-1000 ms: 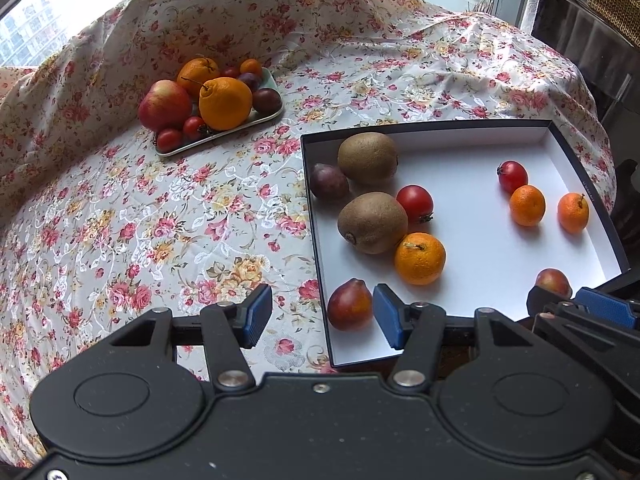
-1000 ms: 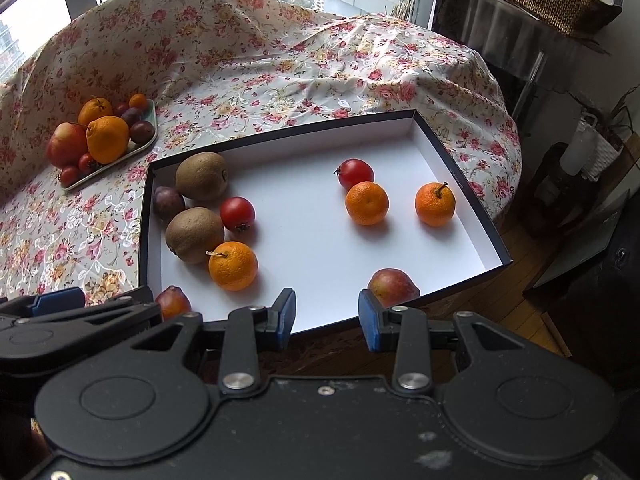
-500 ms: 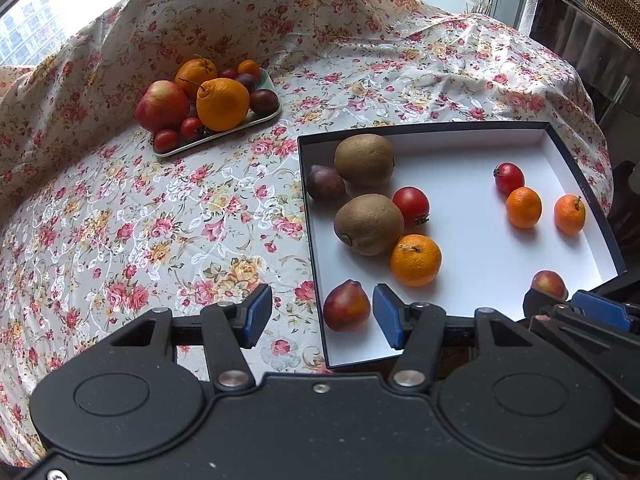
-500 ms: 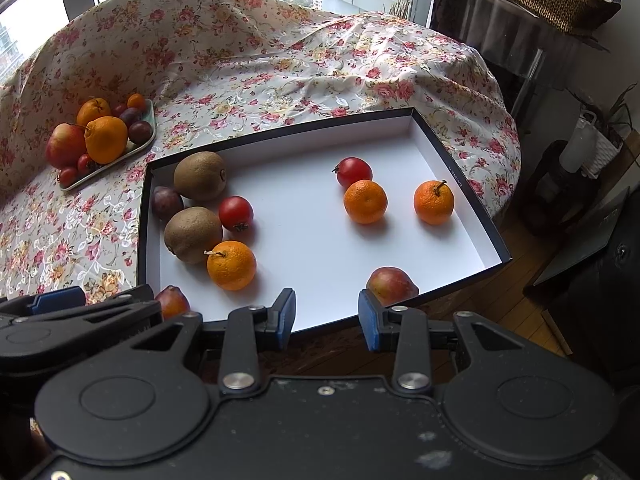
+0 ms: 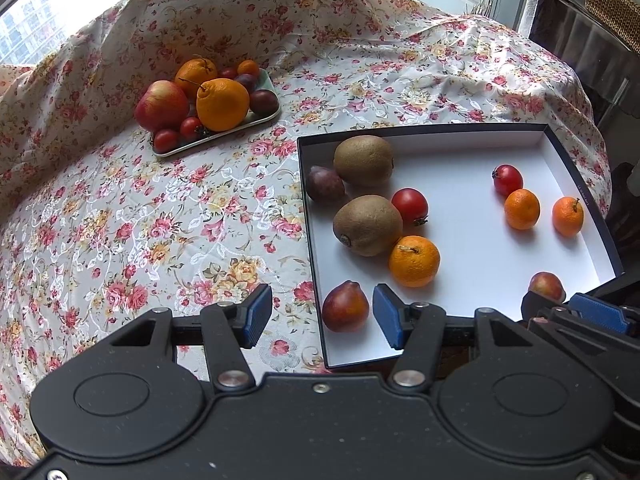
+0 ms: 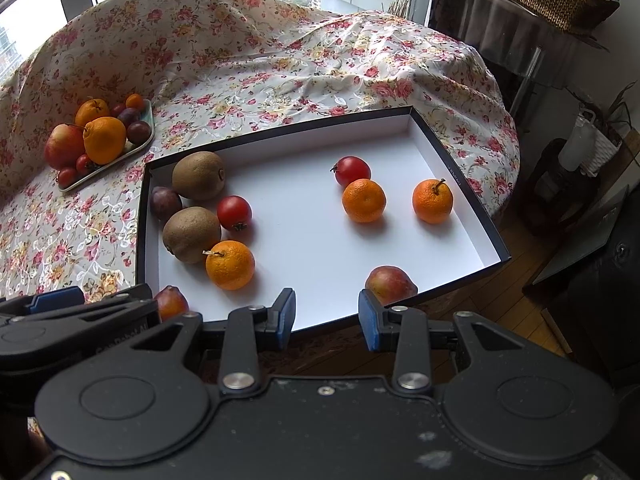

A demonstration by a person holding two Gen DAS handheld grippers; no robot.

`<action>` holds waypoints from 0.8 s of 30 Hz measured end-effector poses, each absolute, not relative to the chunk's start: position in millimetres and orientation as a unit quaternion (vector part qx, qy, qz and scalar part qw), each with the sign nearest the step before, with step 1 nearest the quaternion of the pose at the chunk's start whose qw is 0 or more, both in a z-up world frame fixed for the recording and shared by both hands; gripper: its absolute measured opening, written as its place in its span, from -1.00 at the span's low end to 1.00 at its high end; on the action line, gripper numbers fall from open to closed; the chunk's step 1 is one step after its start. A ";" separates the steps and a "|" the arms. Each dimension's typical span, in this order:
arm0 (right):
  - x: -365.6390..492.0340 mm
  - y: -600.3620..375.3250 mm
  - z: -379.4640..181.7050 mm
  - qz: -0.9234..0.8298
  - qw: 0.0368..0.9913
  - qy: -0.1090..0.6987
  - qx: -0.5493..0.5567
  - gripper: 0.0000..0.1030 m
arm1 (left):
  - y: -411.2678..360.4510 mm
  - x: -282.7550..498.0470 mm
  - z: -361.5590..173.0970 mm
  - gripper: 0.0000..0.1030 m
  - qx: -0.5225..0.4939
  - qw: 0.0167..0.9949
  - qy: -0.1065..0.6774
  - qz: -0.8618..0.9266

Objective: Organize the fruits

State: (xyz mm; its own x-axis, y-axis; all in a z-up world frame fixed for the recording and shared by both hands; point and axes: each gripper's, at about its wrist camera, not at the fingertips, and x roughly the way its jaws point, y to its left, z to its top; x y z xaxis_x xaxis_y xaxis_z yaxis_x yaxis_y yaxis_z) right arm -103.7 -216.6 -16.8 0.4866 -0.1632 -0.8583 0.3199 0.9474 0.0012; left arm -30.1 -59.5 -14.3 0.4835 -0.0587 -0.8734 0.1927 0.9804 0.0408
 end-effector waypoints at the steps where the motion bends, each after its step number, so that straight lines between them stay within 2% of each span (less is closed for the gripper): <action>1: -103.6 -216.7 -16.8 -0.141 0.858 0.487 0.080 -0.27 | -59.5 -30.0 -14.0 0.19 0.066 0.859 0.503 -0.074; 24: -103.3 -214.9 -19.2 -0.145 0.854 0.492 0.084 -0.27 | -59.6 -29.1 -13.7 0.19 0.062 0.857 0.506 -0.077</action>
